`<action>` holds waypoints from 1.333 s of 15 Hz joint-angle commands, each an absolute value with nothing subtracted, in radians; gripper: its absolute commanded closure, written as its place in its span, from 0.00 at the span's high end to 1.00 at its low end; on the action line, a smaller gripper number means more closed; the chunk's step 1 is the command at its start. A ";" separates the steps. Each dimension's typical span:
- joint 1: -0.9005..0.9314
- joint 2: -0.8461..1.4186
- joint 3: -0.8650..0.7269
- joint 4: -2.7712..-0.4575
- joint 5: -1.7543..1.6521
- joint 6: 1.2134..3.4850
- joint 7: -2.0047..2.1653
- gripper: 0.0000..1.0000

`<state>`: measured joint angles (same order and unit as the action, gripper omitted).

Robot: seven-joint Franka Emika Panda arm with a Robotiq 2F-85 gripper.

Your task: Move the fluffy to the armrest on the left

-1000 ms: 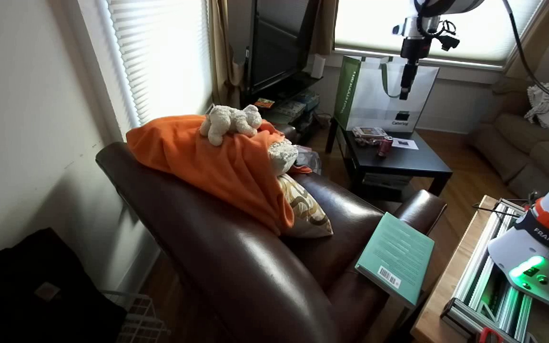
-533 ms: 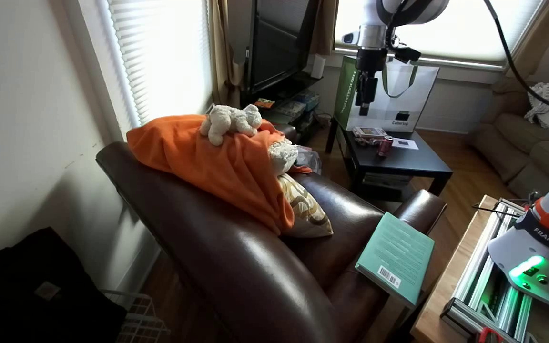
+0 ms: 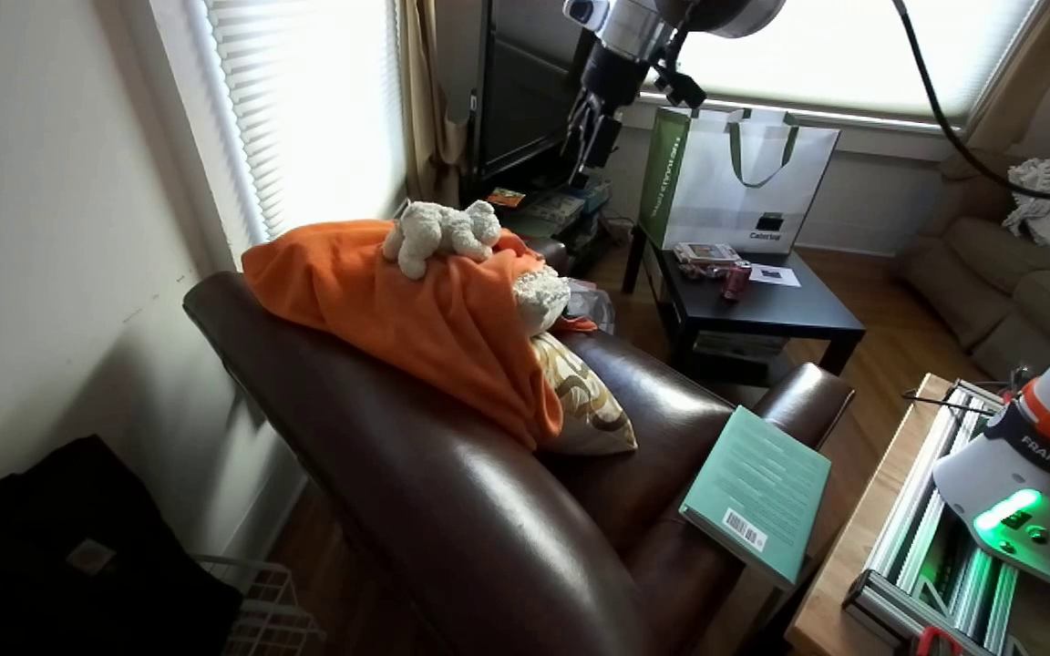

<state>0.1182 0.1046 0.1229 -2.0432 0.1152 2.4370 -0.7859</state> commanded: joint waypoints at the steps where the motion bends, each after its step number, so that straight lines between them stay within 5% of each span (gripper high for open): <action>1: 0.105 0.139 0.141 -2.004 0.131 2.432 -0.806 1.00; 20: 0.178 0.547 0.203 -1.671 -0.045 2.677 -0.526 1.00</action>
<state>0.1597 0.4675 0.2230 -1.7643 0.0202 2.7192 -0.6066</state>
